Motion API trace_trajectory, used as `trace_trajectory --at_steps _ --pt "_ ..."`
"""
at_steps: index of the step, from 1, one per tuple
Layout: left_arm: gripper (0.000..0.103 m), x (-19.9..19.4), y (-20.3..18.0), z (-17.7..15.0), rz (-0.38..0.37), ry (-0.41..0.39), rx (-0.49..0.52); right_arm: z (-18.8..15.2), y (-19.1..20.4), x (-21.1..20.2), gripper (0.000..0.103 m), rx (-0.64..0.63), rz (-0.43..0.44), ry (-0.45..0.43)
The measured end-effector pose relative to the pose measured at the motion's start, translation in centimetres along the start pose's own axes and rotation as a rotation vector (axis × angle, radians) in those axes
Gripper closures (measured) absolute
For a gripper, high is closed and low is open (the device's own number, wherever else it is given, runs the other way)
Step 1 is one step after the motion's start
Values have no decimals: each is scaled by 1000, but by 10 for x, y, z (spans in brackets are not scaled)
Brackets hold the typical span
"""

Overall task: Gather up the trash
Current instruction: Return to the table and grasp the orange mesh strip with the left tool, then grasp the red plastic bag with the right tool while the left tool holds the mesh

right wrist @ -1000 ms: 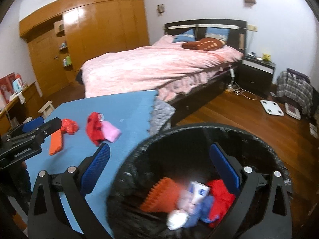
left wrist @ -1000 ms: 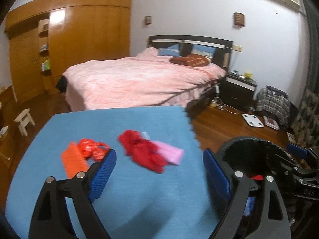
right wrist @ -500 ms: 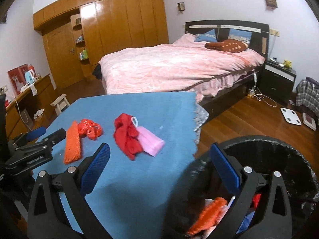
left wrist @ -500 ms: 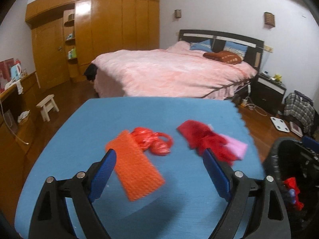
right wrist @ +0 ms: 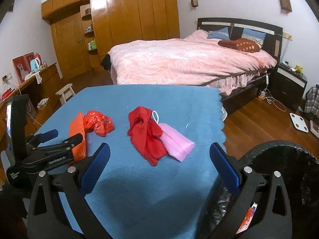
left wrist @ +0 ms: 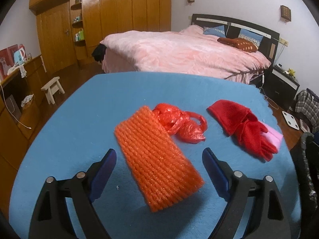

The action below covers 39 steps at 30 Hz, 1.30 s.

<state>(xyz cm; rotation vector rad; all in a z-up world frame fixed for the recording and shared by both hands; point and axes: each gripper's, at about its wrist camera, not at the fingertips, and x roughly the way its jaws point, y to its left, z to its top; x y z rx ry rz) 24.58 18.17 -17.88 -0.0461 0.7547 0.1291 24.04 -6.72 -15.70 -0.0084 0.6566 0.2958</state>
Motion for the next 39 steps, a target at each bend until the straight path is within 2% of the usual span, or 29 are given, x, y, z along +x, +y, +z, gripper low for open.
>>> trace_trajectory --at_steps 6,12,15,19,22,26,39 --pt "18 18 7 -4 9 66 -26 -5 3 9 6 -8 2 18" --pt "28 30 19 -8 -6 130 -69 -9 4 16 6 -9 5 34" --pt "41 29 20 -9 -16 128 -78 -11 7 20 6 -13 9 44" --pt "70 27 22 -9 -31 118 -81 -13 11 25 6 -21 13 58" --pt "80 26 24 -8 -44 113 -96 -14 13 28 6 -22 14 64" --pt "82 23 32 -8 -56 98 -138 -13 15 30 6 -23 20 63" --pt "83 2 64 4 25 21 -124 19 44 49 6 -27 76 20"
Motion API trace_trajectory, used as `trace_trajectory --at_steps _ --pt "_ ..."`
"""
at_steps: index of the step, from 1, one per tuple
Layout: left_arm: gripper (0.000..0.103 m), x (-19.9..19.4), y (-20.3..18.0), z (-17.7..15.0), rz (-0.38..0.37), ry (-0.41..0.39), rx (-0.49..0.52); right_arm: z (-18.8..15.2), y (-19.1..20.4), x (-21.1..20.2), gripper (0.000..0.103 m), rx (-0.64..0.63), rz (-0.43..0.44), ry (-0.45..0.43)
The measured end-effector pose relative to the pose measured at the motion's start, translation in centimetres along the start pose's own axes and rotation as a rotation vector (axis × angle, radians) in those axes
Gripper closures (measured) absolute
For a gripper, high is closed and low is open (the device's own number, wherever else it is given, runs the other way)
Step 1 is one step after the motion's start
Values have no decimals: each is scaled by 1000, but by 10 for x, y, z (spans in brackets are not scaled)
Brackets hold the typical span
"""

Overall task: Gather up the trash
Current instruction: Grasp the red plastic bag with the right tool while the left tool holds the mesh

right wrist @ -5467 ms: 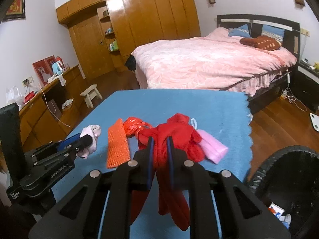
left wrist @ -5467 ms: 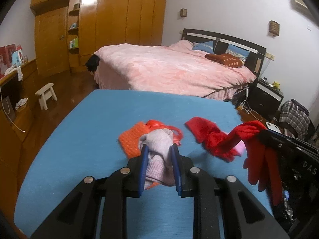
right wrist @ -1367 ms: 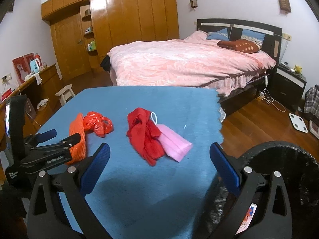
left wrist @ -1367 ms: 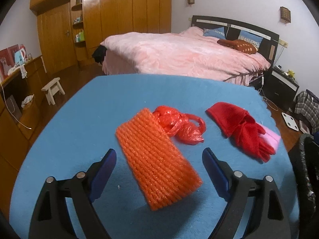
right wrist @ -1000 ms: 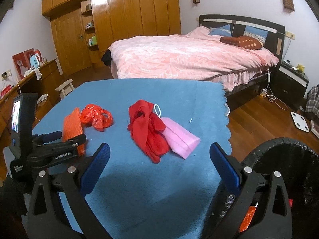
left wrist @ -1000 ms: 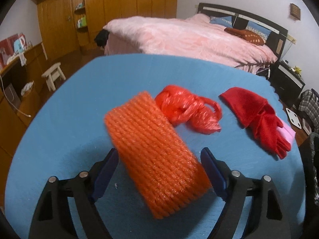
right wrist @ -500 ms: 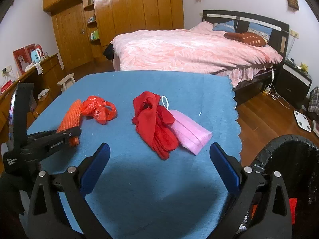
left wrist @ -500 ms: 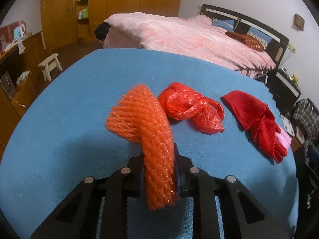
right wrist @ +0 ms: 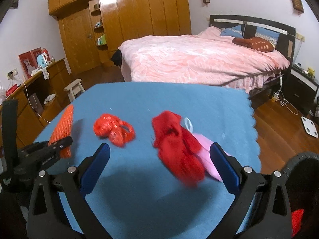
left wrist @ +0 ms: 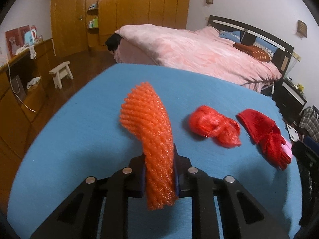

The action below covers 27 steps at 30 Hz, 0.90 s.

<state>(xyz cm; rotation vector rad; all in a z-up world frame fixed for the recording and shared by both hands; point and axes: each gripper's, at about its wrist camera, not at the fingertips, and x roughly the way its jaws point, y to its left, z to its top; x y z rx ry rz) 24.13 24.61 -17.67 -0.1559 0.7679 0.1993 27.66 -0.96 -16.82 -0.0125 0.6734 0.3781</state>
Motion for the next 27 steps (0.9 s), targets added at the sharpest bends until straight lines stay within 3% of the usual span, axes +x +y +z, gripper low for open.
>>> trace_trajectory --at_steps 13,27 --pt "83 5 39 7 57 -18 -2 27 53 59 6 -39 40 36" --pt "83 11 59 5 68 -9 -23 24 81 99 6 -86 59 112"
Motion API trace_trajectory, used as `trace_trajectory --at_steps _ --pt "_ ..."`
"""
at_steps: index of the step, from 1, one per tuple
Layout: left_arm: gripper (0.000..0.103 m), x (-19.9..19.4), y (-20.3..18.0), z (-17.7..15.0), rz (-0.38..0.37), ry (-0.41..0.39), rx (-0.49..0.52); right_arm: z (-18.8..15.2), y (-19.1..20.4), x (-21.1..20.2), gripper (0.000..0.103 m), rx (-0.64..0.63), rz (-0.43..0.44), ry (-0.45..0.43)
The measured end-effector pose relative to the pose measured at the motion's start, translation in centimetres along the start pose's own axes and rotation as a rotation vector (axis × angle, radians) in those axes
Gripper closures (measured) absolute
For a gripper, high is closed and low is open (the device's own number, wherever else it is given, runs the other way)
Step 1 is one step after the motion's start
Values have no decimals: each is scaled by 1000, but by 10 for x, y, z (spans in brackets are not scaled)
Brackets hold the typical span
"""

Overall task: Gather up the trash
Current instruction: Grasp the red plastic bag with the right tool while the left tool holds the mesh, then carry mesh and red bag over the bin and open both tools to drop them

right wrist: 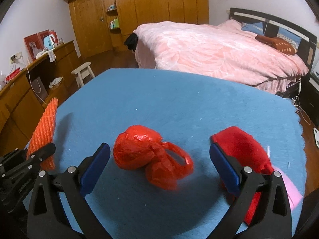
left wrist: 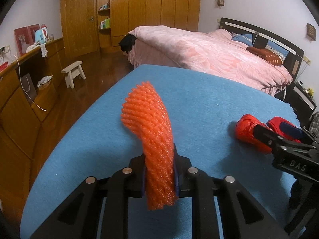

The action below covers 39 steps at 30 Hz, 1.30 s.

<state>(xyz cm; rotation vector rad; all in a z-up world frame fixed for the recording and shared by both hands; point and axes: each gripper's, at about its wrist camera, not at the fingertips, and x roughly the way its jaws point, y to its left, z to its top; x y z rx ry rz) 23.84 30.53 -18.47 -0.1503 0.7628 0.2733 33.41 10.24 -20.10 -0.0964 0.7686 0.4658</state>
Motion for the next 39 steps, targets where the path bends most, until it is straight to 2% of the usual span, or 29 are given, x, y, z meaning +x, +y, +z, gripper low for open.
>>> trace_trajectory --at_steps 4,7,8,10,14,17,27,39 --pt "83 1 1 0 -1 2 2 1 3 7 6 -11 13 21" --pt "83 1 1 0 -2 3 0 -1 5 10 13 -16 24 38" --pt "83 1 2 0 -2 2 -1 -2 6 11 19 -18 30 45" --pt "83 1 1 0 -2 2 1 -2 6 12 25 -18 39 58" --pt "83 1 1 0 -1 2 3 -3 7 12 47 -22 78 71" --pt "83 0 0 0 -3 1 1 -3 10 9 55 -33 87 70" --pt "83 -18 -17 2 -25 -28 23 -2 2 -21 57 0 102 25" --pt "83 -52 -60 4 -84 -62 71 -12 -23 -83 57 52 107 -48"
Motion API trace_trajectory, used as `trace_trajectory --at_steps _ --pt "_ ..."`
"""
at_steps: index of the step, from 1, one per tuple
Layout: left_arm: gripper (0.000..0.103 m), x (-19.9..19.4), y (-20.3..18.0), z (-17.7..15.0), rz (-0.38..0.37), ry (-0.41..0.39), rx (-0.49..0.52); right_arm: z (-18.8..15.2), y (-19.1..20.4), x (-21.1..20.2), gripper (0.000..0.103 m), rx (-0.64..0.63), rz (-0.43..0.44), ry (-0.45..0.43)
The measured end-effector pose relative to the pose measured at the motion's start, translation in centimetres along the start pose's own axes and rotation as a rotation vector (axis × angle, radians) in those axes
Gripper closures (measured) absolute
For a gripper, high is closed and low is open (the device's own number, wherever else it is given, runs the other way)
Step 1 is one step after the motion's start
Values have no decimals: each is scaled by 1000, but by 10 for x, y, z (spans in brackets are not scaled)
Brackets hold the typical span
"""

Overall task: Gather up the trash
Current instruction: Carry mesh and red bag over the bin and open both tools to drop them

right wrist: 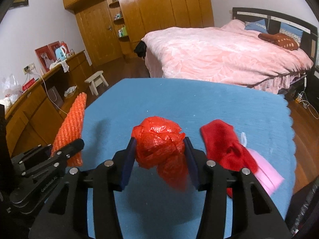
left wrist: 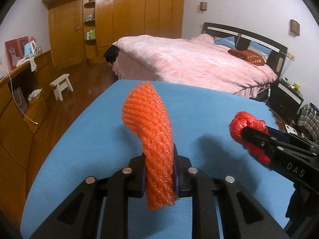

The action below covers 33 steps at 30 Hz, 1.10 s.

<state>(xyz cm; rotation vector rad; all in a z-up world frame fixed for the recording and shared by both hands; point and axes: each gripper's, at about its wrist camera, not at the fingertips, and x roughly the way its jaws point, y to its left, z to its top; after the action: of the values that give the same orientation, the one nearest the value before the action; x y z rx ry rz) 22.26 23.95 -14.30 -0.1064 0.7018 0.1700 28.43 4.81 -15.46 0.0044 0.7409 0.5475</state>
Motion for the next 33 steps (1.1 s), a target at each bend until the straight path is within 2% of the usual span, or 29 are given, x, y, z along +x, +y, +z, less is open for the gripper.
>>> trace_trajectory --at_steps 18,33 --pt "83 -69 -82 -2 -138 -76 57 -16 -46 -123 57 36 -72 -124" --pt "83 -109 -166 -13 -280 -98 165 -53 -99 -213 57 92 -181 -184"
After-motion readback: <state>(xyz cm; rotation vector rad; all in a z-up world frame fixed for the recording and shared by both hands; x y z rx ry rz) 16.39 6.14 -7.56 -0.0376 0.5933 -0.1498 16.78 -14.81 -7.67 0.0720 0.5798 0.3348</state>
